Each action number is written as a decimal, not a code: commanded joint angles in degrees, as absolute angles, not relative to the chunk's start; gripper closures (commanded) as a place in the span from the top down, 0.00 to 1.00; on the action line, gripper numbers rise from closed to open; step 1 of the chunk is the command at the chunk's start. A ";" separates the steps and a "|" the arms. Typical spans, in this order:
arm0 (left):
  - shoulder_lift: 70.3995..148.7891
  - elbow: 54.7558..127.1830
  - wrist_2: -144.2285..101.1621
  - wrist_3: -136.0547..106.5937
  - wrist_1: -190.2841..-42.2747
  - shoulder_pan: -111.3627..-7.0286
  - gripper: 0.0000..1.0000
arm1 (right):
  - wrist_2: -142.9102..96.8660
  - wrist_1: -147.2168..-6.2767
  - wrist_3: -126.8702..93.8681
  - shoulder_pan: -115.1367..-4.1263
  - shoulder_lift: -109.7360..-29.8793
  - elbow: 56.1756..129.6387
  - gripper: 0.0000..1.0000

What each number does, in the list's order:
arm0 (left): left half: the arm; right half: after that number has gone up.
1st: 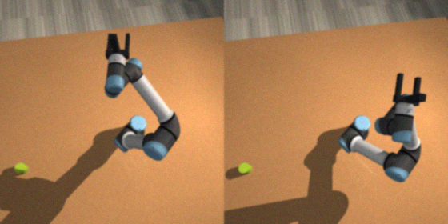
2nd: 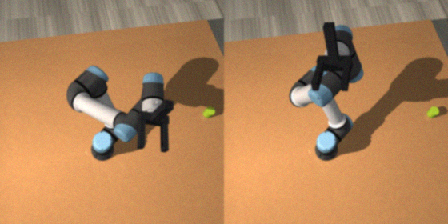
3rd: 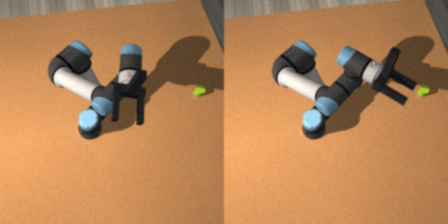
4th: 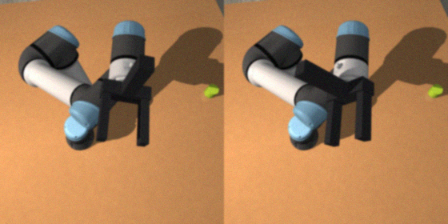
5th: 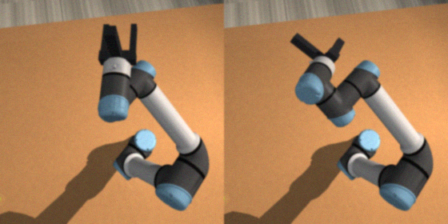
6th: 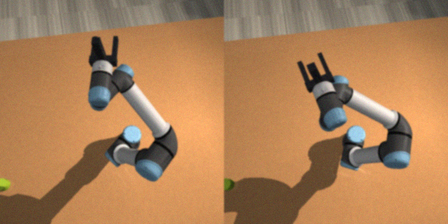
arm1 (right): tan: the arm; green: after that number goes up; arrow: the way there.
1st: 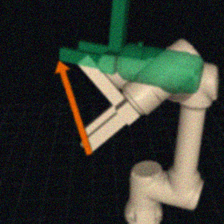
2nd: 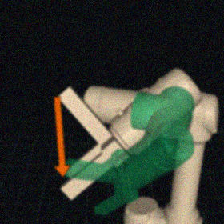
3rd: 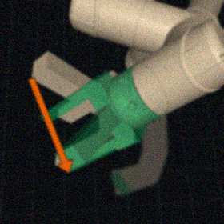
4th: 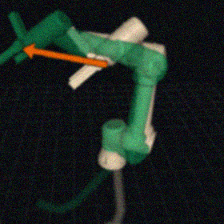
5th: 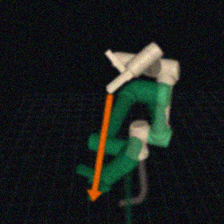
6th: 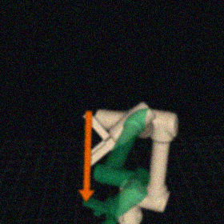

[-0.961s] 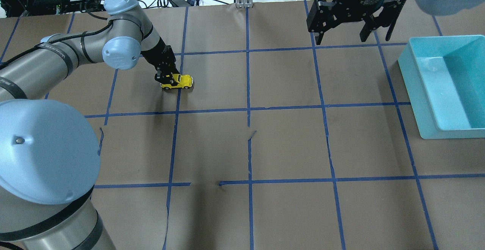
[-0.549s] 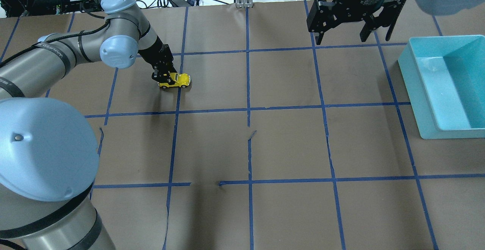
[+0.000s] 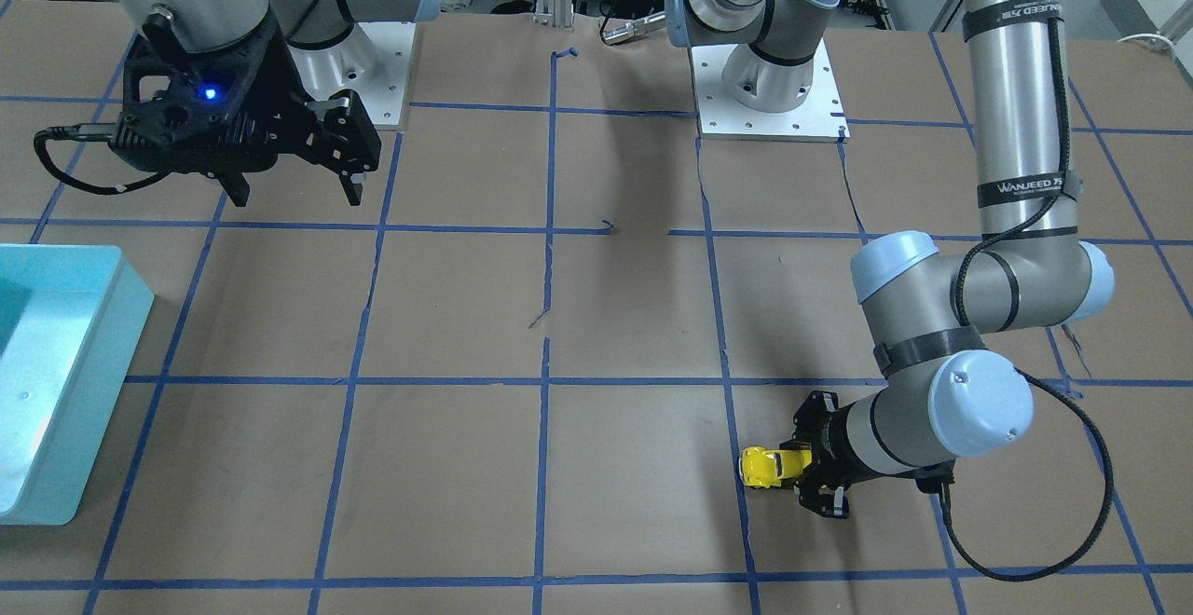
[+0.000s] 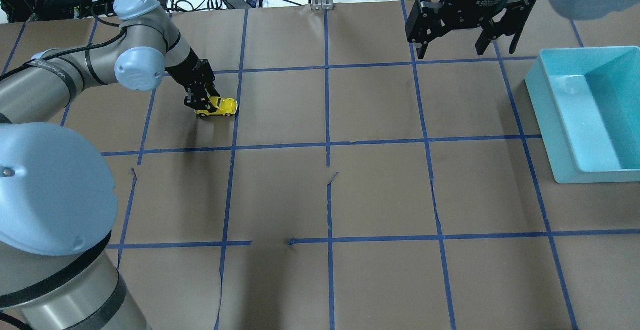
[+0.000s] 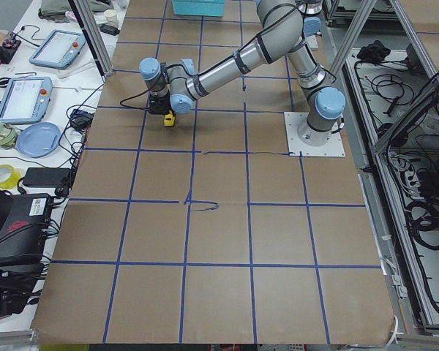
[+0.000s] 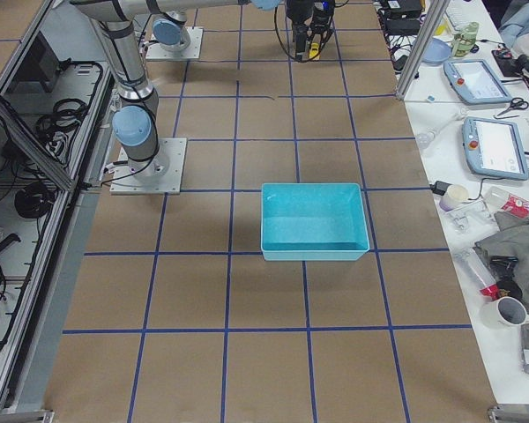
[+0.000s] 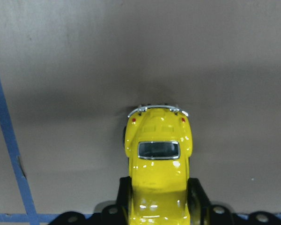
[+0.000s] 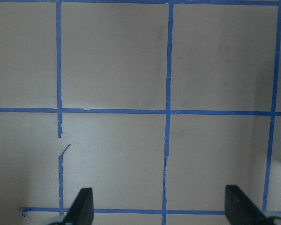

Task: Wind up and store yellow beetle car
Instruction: 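Drag the car backward with the left gripper, winding it up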

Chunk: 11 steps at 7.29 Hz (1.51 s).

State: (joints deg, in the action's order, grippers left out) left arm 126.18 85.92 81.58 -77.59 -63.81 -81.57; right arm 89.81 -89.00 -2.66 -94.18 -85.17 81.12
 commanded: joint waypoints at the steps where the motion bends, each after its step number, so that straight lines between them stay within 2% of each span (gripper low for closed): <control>1: 126.21 85.87 81.74 -76.56 -63.81 -80.51 0.00 | 89.74 -89.03 -2.72 -94.22 -85.17 81.12 1.00; 11: 126.30 86.04 83.41 -71.89 -63.72 -74.89 0.00 | 89.82 -89.03 -2.72 -94.22 -85.17 81.12 1.00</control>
State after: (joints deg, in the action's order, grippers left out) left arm 126.28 86.04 83.43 -72.10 -63.72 -75.44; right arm 89.79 -89.03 -2.72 -94.22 -85.17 81.12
